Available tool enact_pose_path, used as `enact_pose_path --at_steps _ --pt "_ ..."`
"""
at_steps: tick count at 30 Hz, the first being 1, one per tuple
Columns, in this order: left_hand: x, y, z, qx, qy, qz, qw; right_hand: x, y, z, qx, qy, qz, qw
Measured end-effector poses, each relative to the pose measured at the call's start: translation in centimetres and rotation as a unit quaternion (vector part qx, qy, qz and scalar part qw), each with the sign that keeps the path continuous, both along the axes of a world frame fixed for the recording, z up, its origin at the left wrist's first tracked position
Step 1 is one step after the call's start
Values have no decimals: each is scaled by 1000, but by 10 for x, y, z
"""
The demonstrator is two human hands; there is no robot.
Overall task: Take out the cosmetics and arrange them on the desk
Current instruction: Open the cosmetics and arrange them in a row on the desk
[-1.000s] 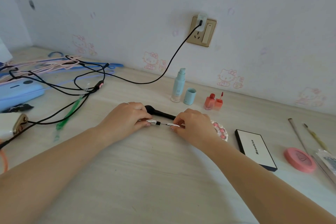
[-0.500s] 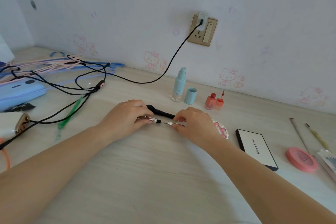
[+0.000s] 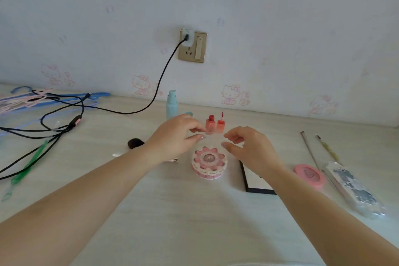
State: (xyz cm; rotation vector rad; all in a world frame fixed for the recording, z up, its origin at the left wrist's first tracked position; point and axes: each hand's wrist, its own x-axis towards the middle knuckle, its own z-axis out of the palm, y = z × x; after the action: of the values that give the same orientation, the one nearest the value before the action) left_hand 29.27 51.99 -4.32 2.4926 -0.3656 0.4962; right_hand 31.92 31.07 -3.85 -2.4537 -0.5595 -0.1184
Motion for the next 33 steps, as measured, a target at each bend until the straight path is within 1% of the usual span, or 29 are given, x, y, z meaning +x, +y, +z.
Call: enact_pose_path --at_steps 6,10,13,16,20,23,26,28,33 --pt "62 -89 9 23 27 -63 997 23 -97 1 29 10 -101 994" --pt "98 -144 6 58 49 -102 992 44 -160 1 12 5 -163 987" --pt "122 -184 2 116 69 -131 982 61 -197 -2 -30 12 -209 977" --pt "145 -220 -5 163 83 -160 970 73 -220 -8 -82 40 -229 969" --pt "167 -249 -17 232 73 -188 952 84 -223 -16 -125 68 -228 963" --pt "181 -260 -21 276 29 -229 933 93 -219 -21 -167 57 -208 962" --pt "193 -264 -22 322 1 -256 912 98 -214 -23 -186 59 -192 962" --pt "200 -264 -24 325 -8 -267 907 102 -210 -26 -198 63 -185 960" --pt "210 -251 -31 303 -23 -260 917 108 -202 -32 -203 48 -179 961"
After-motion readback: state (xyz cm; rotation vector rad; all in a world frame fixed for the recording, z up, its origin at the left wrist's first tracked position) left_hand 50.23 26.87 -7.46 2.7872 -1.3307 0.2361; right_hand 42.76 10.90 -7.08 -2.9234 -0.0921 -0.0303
